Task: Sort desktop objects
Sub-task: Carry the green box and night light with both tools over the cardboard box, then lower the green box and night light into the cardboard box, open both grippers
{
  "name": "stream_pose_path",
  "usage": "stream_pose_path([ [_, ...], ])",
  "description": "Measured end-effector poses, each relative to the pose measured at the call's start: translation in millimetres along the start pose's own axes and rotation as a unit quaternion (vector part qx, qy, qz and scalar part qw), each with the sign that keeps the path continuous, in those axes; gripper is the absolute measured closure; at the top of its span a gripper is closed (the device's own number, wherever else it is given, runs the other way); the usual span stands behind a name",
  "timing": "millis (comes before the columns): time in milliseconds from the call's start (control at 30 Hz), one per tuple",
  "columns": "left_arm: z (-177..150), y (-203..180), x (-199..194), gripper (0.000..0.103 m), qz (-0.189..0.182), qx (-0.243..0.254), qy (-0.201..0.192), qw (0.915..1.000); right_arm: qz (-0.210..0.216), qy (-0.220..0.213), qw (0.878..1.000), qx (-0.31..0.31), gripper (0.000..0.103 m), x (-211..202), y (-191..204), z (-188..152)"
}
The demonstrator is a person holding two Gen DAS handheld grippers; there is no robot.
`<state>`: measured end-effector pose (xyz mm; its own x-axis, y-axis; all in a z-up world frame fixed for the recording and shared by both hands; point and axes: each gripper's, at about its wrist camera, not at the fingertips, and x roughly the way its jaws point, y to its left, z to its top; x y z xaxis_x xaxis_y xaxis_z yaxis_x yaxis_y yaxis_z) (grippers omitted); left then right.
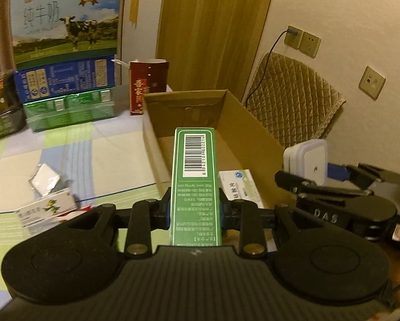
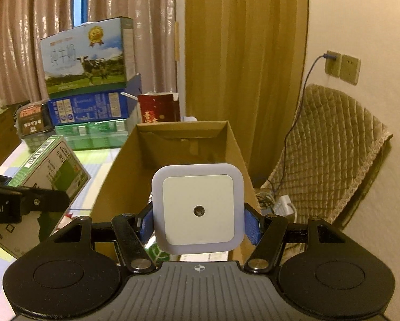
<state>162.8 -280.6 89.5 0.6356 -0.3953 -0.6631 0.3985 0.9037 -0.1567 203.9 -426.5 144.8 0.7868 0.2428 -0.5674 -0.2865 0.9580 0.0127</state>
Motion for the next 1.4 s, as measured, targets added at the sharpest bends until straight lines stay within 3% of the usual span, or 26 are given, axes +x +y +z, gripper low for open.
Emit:
stream_pose_path([
  [800,20,-6,73,0.078,-0.018,-0.019,0.032,0.9992,-0.007,0.028,1.0,0.007,0.041,45,-27,5],
  [967,23,-1,77,0.078,-0.023,-0.041,0.023,0.9986,-0.007,0.03,0.999,0.007,0.041,48,-27,4],
  [1400,19,9,58,0.078,-0.01,-0.04,0.009,0.9991,0.004,0.03,0.999,0.011,0.041,48,-21,4],
])
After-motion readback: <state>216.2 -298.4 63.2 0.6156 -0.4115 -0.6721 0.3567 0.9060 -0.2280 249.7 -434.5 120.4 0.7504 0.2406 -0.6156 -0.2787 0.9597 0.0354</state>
